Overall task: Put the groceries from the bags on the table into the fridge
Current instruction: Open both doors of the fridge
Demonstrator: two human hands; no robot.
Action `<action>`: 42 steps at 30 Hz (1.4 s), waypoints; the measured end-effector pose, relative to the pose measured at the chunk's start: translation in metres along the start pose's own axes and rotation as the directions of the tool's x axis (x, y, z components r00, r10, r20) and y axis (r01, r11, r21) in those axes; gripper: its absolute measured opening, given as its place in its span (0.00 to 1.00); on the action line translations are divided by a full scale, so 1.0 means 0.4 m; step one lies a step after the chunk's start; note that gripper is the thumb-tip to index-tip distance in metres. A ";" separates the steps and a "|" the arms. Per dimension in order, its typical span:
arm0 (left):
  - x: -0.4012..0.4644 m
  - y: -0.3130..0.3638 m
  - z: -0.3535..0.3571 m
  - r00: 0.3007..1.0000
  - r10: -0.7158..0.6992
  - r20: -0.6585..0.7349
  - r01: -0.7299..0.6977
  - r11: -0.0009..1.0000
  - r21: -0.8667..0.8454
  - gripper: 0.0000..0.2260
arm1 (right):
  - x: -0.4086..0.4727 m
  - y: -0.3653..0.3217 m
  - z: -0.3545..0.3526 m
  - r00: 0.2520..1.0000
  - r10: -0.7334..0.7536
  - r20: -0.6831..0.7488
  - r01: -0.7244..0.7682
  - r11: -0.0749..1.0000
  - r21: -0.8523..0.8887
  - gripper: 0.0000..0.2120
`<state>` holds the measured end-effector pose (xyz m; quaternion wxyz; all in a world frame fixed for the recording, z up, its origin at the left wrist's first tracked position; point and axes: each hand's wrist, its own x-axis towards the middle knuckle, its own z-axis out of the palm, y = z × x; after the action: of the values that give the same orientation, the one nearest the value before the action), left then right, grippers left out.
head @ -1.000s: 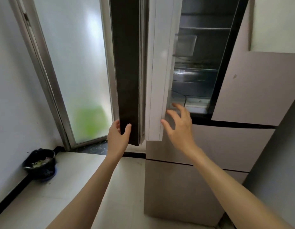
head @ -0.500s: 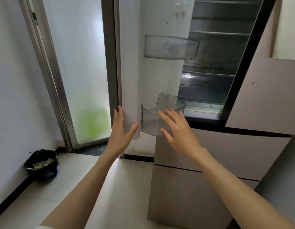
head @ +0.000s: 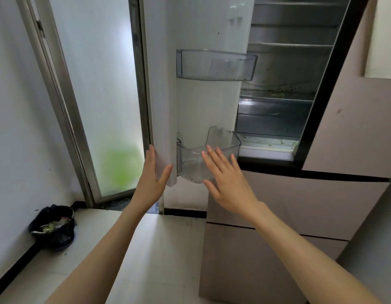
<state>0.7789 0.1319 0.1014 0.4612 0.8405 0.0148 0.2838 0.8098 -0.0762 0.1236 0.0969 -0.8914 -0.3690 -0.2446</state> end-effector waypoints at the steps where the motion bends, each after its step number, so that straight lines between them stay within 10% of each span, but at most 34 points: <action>1: -0.006 0.007 0.005 1.000 0.009 -0.023 -0.009 1.000 0.028 0.32 | -0.001 0.002 -0.005 1.000 -0.004 0.000 0.004 1.000 -0.003 0.31; 7: -0.032 0.079 0.033 0.936 0.328 -0.125 -0.256 0.882 0.396 0.30 | -0.047 0.067 -0.048 0.994 0.087 -0.072 -0.086 0.996 0.025 0.28; 19: 0.038 0.324 0.330 0.737 0.676 0.002 -0.577 0.627 0.524 0.27 | -0.170 0.445 -0.173 0.919 0.324 -0.224 -0.358 0.925 -0.130 0.30; 32: 0.231 0.456 0.834 0.852 0.429 0.301 -0.521 0.753 0.401 0.27 | -0.151 0.901 -0.219 0.891 0.407 -0.202 -0.444 0.875 -0.195 0.32; 42: 0.298 0.504 0.978 0.867 0.102 0.488 -0.002 0.979 -0.202 0.31 | -0.141 0.966 -0.168 0.893 0.430 -0.135 -0.447 0.884 -0.138 0.36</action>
<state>1.0230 -0.2496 0.1529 0.5215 0.8361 -0.1548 0.0709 1.0236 -0.4082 0.1559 0.0940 -0.9431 -0.1309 -0.2908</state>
